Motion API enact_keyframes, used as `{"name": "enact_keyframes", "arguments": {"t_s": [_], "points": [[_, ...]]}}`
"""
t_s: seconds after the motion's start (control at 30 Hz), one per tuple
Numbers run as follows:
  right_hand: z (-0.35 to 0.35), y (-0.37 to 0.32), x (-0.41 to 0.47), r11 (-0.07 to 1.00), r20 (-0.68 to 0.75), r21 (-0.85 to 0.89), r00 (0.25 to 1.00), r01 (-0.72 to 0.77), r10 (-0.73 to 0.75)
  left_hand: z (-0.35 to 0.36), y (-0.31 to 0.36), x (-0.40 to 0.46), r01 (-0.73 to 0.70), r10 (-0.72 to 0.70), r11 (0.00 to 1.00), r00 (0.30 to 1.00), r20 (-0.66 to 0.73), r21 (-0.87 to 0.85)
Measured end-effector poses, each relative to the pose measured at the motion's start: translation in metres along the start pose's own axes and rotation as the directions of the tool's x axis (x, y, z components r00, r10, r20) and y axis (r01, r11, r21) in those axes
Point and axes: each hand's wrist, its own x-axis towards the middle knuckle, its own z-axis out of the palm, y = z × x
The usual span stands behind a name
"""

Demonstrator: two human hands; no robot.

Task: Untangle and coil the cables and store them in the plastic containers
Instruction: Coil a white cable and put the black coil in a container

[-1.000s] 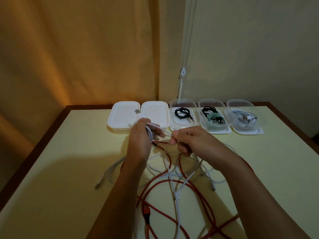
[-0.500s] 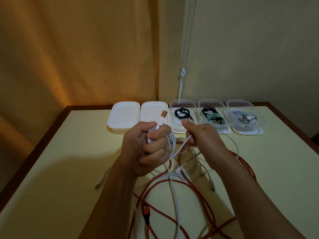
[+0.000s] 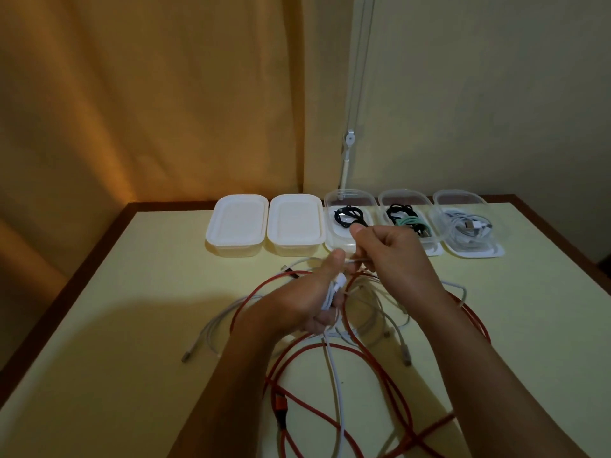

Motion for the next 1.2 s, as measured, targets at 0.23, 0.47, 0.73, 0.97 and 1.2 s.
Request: {"name": "enact_keyframes", "arguments": {"t_s": [0.23, 0.47, 0.73, 0.97, 1.2], "points": [[0.010, -0.006, -0.002, 0.998, 0.181, 0.025, 0.982, -0.056, 0.051, -0.006, -0.010, 0.014, -0.285, 0.376, 0.926, 0.740, -0.557, 0.246], [0.010, -0.002, -0.003, 0.989, 0.331, -0.142, 0.941, -0.031, 0.077, -0.004, -0.002, 0.020, -0.512, 0.340, 0.859, 0.549, -0.763, 0.015], [0.008, 0.007, -0.008, 0.956, 0.464, -0.292, 0.872, -0.016, 0.156, -0.008, 0.015, -0.005, -0.758, 0.438, 0.348, 0.652, -0.619, -0.551], [0.007, 0.015, 0.000, 0.964, 0.373, -0.267, 0.924, 0.017, 0.087, -0.015, 0.005, -0.015, -0.522, 0.682, 0.388, 0.717, -0.144, -0.760], [-0.001, 0.014, 0.006, 0.976, 0.192, -0.216, 0.981, 0.031, 0.011, -0.016, -0.002, -0.013, -0.059, 0.465, 0.821, 0.645, 0.606, -0.568]]}}
